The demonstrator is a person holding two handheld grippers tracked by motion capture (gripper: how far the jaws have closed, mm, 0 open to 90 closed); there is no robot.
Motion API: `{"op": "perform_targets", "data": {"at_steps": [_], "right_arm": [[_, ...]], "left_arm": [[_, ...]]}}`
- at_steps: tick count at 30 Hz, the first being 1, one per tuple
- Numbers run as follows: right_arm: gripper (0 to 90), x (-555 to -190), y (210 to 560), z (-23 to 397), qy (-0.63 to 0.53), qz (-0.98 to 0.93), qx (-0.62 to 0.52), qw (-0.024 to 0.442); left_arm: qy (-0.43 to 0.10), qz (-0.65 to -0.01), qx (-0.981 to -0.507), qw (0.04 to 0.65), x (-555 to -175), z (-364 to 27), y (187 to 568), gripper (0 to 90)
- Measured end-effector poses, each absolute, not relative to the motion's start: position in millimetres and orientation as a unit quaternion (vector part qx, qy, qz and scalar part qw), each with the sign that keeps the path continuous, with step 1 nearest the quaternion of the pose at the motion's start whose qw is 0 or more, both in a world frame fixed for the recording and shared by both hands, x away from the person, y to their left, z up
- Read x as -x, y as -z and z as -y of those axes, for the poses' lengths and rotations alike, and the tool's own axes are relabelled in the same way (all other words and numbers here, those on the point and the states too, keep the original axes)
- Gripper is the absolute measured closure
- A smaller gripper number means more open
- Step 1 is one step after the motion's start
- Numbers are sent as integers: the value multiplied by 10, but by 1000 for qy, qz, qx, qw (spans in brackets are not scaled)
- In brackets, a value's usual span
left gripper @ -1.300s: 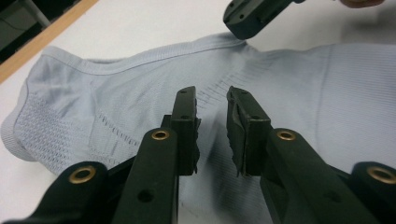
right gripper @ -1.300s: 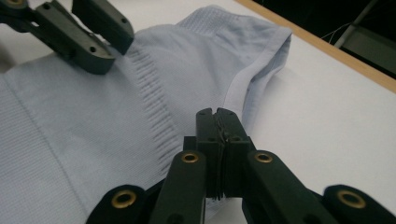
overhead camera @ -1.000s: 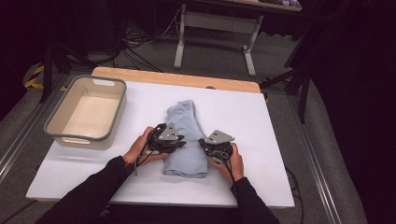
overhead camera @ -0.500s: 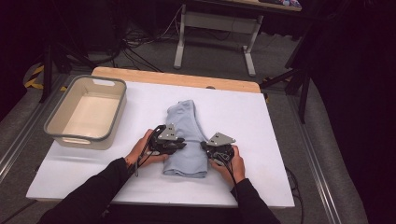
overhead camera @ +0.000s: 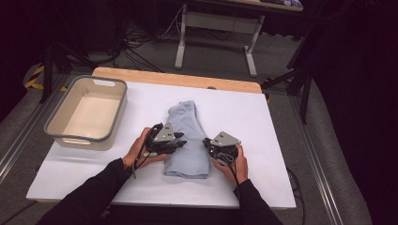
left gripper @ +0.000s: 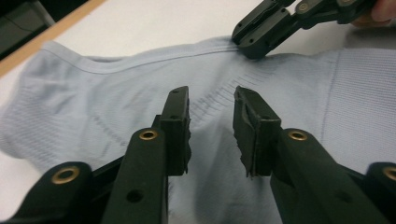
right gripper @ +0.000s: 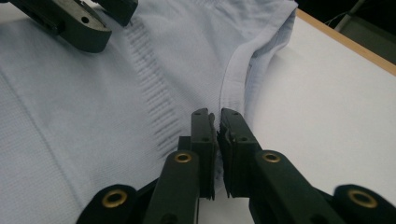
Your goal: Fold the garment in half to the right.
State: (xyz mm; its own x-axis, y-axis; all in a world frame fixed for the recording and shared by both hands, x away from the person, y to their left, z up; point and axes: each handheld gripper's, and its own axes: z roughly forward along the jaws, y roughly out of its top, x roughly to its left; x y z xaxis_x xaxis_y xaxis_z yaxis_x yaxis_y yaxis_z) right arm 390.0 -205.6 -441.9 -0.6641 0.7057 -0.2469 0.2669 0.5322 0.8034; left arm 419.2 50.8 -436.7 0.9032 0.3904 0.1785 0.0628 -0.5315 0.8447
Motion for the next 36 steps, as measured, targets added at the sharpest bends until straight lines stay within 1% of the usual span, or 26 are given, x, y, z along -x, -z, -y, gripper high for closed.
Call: {"op": "perform_targets", "data": {"at_steps": [3, 5, 7, 10, 14, 15, 16, 17, 18, 20, 27, 29, 30, 32, 33, 36], "right_arm": [[813, -3880, 4371, 2069, -391, -823, -291, 290], [807, -3873, 4351, 2076, -395, -821, -292, 291], [775, -3852, 4296, 2101, -405, -816, -288, 294], [756, -3838, 4262, 2115, -412, -812, -289, 296], [702, -3817, 4214, 2137, -420, -806, -289, 299], [678, -3810, 4202, 2144, -423, -805, -289, 299], [678, -3810, 4202, 2144, -423, -805, -289, 299], [663, -3807, 4193, 2150, -424, -804, -288, 301], [618, -3795, 4173, 2156, -430, -801, -289, 301], [600, -3786, 4160, 2158, -432, -799, -287, 304], [433, -3712, 4119, 2183, -447, -792, -267, 318], [403, -3693, 4115, 2189, -450, -791, -265, 319], [403, -3693, 4115, 2189, -450, -791, -265, 319], [362, -3662, 4111, 2188, -450, -790, -263, 323], [336, -3640, 4109, 2189, -450, -789, -260, 328], [311, -3622, 4109, 2193, -452, -789, -258, 328]], "left_arm": [[-188, -135, -853, 467, -4166, -577, 4315, 606], [-192, -136, -851, 469, -4157, -613, 4294, 597], [-201, -136, -850, 467, -4145, -661, 4266, 554], [-202, -138, -846, 473, -4133, -710, 4243, 536], [-203, -132, -844, 478, -4106, -758, 4219, 489], [-207, -132, -843, 478, -4099, -762, 4214, 463], [-207, -132, -843, 478, -4099, -762, 4214, 445], [-212, -133, -843, 476, -4086, -763, 4208, 445], [-213, -128, -844, 475, -4072, -764, 4199, 432], [-221, -122, -844, 473, -4048, -766, 4189, 409], [-232, -114, -842, 474, -3979, -797, 4172, 322], [-231, -113, -842, 475, -3969, -813, 4171, 304], [-231, -113, -842, 475, -3969, -813, 4171, 288], [-229, -111, -841, 478, -3957, -831, 4173, 277], [-223, -107, -841, 481, -3948, -848, 4173, 251], [-221, -105, -839, 486, -3931, -880, 4177, 233]]}}
